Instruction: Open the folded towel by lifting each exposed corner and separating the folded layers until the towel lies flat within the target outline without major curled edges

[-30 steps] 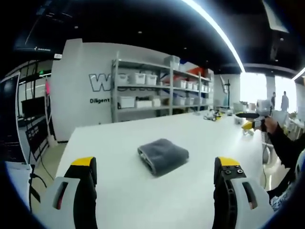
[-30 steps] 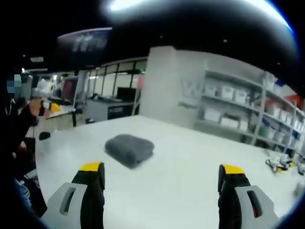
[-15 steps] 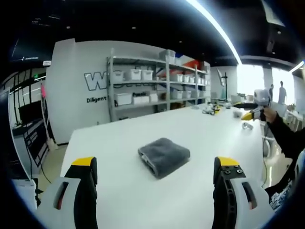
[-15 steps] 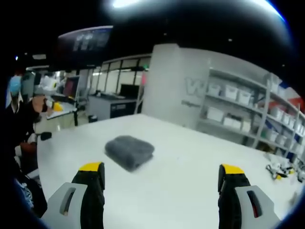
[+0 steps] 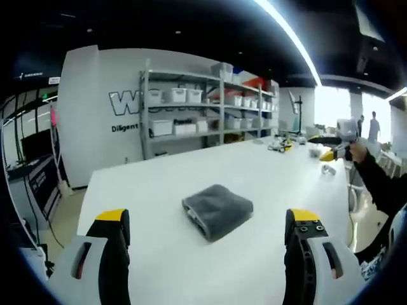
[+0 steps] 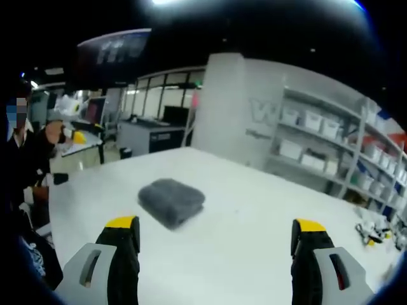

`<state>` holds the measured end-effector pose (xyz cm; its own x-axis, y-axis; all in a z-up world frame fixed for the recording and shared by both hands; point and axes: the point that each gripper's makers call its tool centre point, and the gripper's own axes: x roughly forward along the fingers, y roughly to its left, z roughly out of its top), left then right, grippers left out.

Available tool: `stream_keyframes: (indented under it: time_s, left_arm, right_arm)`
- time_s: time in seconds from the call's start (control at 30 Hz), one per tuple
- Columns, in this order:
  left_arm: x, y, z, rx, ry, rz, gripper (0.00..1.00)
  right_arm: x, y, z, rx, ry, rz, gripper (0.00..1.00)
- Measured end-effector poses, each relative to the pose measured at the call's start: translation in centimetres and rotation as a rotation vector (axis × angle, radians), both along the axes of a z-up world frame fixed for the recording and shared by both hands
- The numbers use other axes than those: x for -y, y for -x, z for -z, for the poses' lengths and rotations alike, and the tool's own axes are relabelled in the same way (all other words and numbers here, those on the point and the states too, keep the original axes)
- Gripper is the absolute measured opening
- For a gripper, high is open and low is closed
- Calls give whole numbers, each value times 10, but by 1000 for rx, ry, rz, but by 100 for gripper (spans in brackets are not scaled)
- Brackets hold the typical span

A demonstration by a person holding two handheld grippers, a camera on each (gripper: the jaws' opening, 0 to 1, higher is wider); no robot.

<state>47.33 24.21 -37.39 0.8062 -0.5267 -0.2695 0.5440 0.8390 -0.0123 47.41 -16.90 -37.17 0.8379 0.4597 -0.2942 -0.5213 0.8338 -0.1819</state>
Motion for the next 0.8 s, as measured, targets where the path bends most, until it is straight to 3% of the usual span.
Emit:
stream_keyframes:
  time_s: [0.17,0.43,0.8]
  left_arm:
    - [4,-8,-3,-15,10,21,99]
    - [4,-17,-6,-15,-30,34,99]
    - [6,-27,-17,-33,-24,24,99]
  right_arm:
    - [3,-14,-4,-7,12,7,100]
    - [1,-28,-6,-31,2,-6,100]
    - [-2,-32,-16,-28,29,-14,100]
